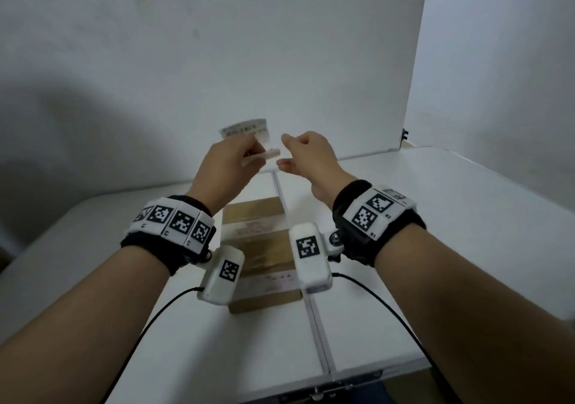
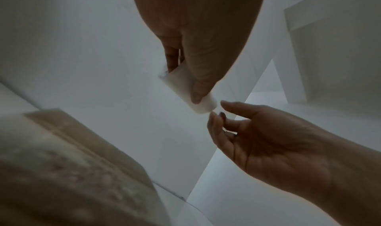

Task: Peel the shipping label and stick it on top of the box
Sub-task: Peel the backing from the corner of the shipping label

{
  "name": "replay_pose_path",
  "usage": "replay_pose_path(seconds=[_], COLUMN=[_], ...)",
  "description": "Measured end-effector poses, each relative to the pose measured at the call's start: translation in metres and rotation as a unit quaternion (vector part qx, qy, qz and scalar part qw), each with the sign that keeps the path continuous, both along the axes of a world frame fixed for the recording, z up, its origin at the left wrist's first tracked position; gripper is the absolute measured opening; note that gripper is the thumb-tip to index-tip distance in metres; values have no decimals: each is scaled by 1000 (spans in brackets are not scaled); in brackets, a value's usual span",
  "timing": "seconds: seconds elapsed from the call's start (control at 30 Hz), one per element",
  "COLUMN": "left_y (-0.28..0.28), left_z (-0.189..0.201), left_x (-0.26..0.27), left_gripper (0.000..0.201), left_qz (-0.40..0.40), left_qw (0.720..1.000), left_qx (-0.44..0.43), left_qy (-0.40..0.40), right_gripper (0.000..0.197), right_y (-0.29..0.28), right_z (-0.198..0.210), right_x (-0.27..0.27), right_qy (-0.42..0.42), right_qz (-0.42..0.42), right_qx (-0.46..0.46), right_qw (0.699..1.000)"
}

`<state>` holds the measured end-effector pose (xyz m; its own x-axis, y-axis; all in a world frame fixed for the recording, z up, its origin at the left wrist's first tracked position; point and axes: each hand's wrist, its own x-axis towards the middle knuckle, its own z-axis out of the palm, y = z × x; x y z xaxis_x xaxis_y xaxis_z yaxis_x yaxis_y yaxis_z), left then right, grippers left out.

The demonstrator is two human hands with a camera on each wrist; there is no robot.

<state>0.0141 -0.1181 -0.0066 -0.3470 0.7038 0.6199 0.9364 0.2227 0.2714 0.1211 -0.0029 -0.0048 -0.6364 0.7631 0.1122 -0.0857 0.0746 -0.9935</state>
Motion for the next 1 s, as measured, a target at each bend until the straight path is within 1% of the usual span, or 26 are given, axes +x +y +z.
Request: replay_pose_path(seconds=[0.07,0.1,0.17,0.2,0.37,0.43,0.53,0.63,0.77,1.0], left_y=[-13,-19,-28,-31,-42,-46,-49,-51,-51,-53], left_z=[-7,-11,-17,-20,-30,-32,-35,-38,-40,-43], left_x=[-3,-4,-4,-3,1,2,2,2,3,7], left_gripper=[7,6,5,5,11,18,25,25,23,26], left_qz=[2,4,1,0,13,12,7,-3,-14,-11], left_qw=[999,999,997,997,995,996,998,999,998,997], left_qx=[20,25,25,24,29,36,47,48,53,71], left_qy=[32,45,68,76,96,84,41,2,-22,-29], right_gripper=[28,32,34,33,17,16,13,8,5,6], right_y=[-10,-15,-24,-28,-39,-41,-43,-46,-49,-50], right_z=[-3,-6,-12,-14,-19,-20,-22,-26,-32,-36], right_x=[2,3,3,3,3,4,5,6,6,6], right_qy=[6,-1,-10,-3,35,40,51,64,76,85], right_qz=[45,77,126,137,151,155,166,163,149,143], right_qx=[-125,-165,-199,-208,-225,-224,-222,-223,-234,-254], right_qw=[991,983,972,969,962,961,959,959,958,953])
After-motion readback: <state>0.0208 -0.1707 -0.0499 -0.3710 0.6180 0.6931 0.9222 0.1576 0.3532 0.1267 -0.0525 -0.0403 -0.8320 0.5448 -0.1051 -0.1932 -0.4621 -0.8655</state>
